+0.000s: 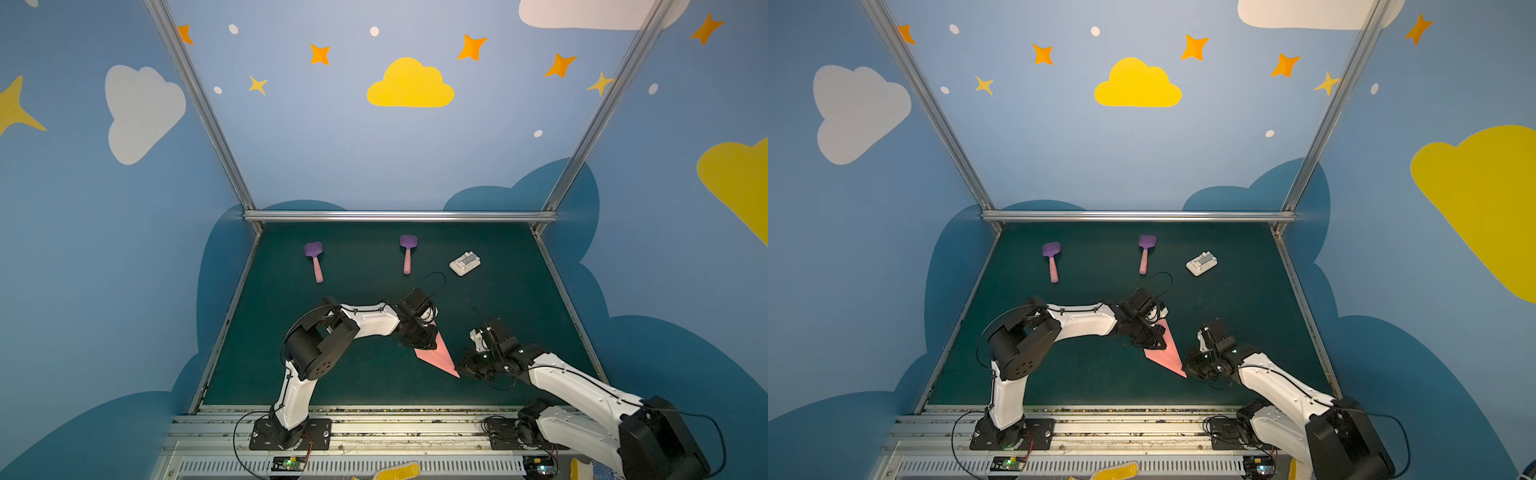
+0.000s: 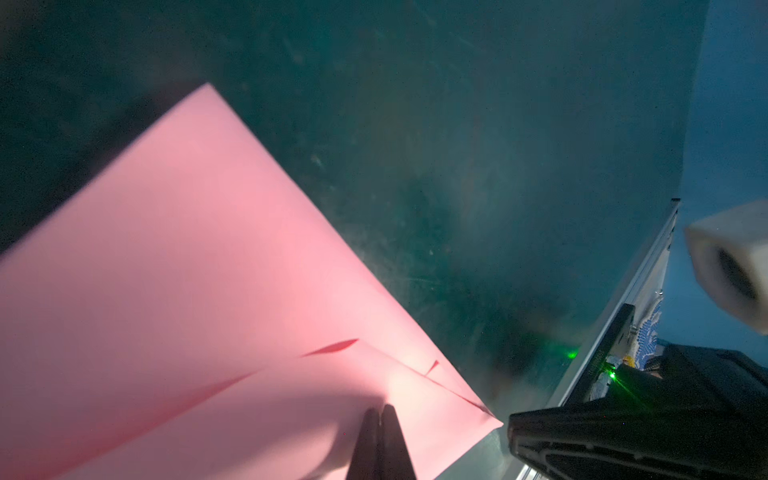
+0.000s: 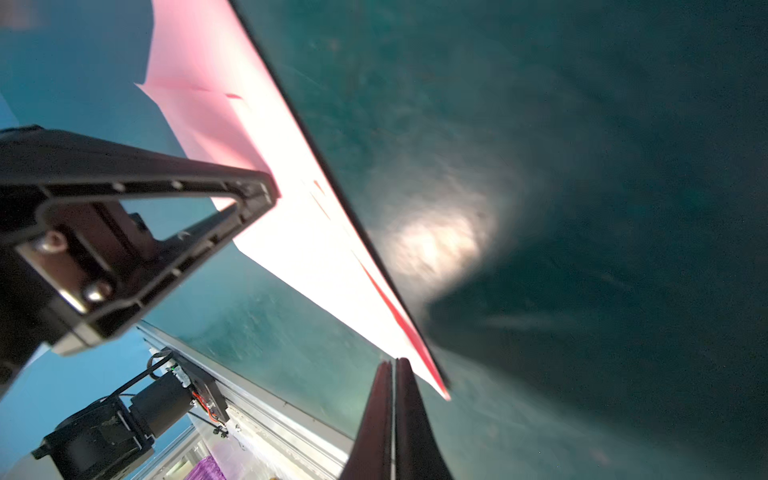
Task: Fold a paper plane with a square sheet of paper (fold left side to right side)
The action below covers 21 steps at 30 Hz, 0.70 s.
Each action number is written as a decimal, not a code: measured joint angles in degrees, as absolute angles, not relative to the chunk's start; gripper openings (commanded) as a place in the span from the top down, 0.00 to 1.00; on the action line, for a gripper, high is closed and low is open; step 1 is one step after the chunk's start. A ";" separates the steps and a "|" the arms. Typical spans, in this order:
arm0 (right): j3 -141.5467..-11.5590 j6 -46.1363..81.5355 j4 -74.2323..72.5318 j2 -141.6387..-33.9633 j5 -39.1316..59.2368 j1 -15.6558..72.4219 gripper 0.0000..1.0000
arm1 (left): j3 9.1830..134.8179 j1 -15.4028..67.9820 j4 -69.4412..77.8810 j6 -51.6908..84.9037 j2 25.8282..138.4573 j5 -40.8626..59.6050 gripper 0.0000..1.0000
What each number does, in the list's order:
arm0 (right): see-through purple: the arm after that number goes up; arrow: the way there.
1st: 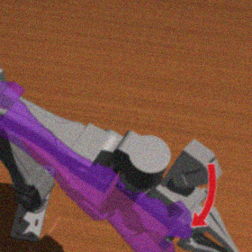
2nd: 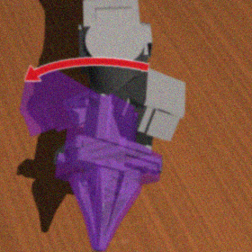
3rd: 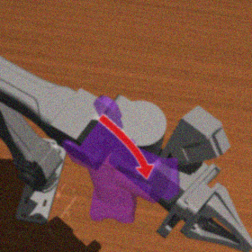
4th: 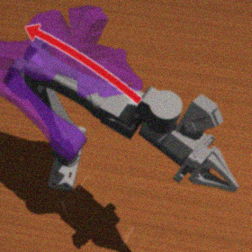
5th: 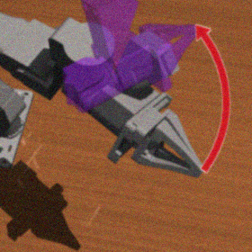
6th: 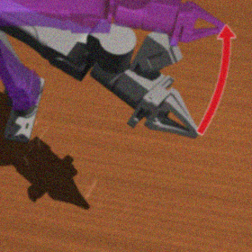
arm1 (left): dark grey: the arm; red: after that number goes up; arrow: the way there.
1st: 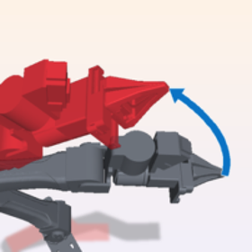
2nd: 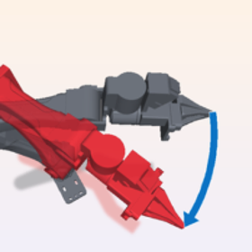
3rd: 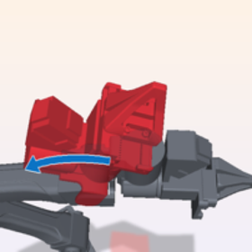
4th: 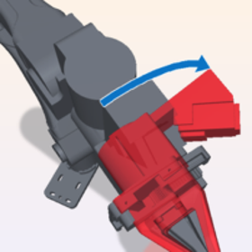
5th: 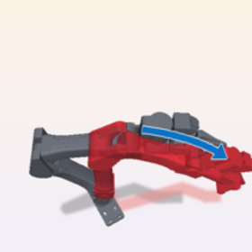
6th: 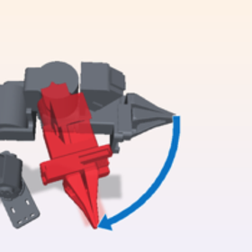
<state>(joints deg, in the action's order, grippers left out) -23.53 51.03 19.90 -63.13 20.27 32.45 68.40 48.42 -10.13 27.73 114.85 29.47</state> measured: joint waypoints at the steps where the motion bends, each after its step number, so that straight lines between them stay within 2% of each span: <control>1: -23.64 50.92 18.98 -64.23 20.36 32.62 1.00 | 68.36 48.45 -10.07 27.73 114.83 29.47 0.96; 10: -23.11 50.52 13.15 -69.52 20.69 33.12 1.00 | 67.35 47.68 -9.78 27.68 114.15 29.50 0.96; 21: -20.80 50.76 8.51 -68.88 21.65 33.10 1.00 | 64.93 38.72 -10.90 26.13 112.16 29.78 0.96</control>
